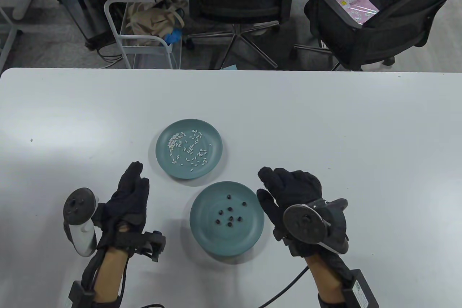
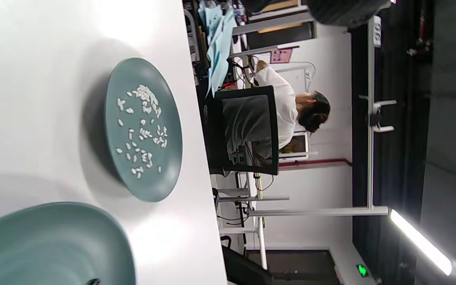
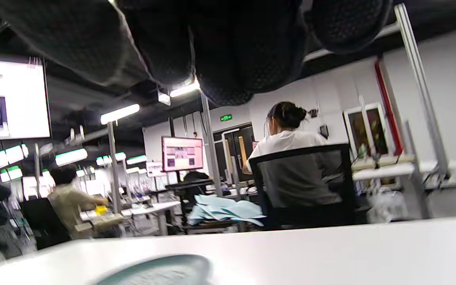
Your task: Pick coffee beans with hand pinch into plate
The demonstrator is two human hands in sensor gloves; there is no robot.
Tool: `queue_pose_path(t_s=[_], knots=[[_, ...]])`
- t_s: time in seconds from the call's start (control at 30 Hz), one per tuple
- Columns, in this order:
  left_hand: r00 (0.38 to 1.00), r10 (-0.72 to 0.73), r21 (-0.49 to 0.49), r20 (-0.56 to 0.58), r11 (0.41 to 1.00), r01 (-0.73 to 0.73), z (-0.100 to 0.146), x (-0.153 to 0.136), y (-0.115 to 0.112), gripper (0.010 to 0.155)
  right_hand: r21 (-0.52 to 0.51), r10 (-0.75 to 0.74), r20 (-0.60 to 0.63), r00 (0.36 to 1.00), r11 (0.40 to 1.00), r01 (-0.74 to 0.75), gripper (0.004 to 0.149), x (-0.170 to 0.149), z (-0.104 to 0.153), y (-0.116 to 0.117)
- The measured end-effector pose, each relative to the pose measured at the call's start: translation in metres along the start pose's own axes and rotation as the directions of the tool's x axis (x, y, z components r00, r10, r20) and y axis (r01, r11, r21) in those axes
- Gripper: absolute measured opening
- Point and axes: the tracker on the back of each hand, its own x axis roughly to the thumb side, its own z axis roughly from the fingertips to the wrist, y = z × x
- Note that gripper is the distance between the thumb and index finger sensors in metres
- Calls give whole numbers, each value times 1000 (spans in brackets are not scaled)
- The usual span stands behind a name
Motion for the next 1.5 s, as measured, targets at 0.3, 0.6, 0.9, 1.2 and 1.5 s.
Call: queue_pose_path(t_s=[0.3, 0.6, 0.9, 1.2, 1.5], knots=[[766, -639, 85, 74, 769, 633, 3, -20, -28, 70, 131, 337, -71, 939, 936, -326, 70, -31, 25, 39], [265, -960, 111, -86, 255, 961, -6, -32, -33, 78, 298, 434, -81, 897, 870, -394, 79, -36, 29, 66], [285, -952, 119, -111, 272, 955, -6, -34, -30, 81, 299, 446, -79, 891, 864, -406, 81, -36, 30, 67], [357, -930, 97, -86, 348, 932, -7, -39, -30, 80, 357, 405, -52, 913, 861, -362, 79, -32, 31, 77], [375, -922, 91, -102, 366, 926, -7, -42, -29, 79, 324, 366, -37, 930, 885, -335, 76, -32, 32, 79]])
